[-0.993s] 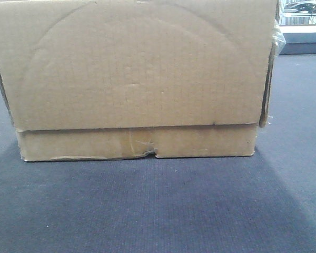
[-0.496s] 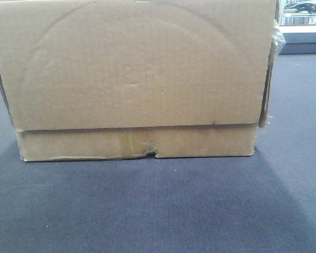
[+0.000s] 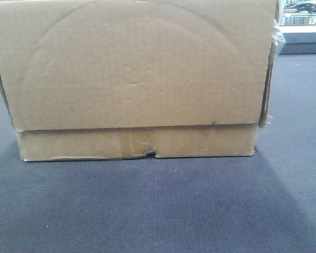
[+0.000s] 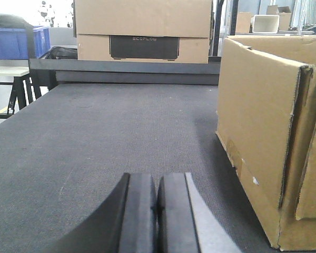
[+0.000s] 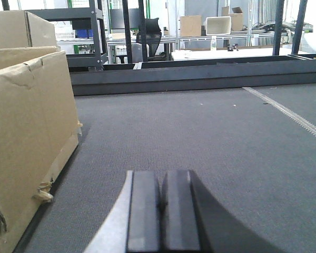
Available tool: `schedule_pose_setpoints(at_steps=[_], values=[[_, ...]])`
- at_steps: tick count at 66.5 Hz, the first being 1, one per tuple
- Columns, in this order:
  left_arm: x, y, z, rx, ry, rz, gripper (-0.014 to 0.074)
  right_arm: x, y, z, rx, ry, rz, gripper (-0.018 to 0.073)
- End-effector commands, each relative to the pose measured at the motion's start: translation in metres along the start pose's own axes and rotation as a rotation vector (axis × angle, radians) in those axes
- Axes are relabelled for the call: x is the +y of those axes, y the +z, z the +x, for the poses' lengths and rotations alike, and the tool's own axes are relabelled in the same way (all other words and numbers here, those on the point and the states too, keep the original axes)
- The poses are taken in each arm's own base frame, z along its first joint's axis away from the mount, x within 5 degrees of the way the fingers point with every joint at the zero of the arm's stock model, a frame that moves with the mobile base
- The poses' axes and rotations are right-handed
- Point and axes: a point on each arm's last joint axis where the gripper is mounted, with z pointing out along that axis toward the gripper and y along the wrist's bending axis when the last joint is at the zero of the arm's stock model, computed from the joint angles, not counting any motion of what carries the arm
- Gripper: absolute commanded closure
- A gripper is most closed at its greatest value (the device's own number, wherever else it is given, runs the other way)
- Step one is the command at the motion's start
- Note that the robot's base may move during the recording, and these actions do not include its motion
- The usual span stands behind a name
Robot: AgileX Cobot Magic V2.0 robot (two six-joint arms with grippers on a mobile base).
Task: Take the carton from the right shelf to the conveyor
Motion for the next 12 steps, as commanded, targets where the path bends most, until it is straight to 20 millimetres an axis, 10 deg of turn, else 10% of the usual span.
schedule_pose_setpoints(at_steps=[1, 12], values=[[0.0001, -0.0006, -0.0033, -0.033, 0.001, -0.002, 0.0599, -0.0002, -0.0004, -0.0012, -0.014, -0.013, 0.004, 0.0628], [0.0001, -0.0006, -0.0033, -0.033, 0.001, -0.002, 0.0599, -0.0002, -0.0004, -0.0012, -0.014, -0.013, 0.004, 0.0628]])
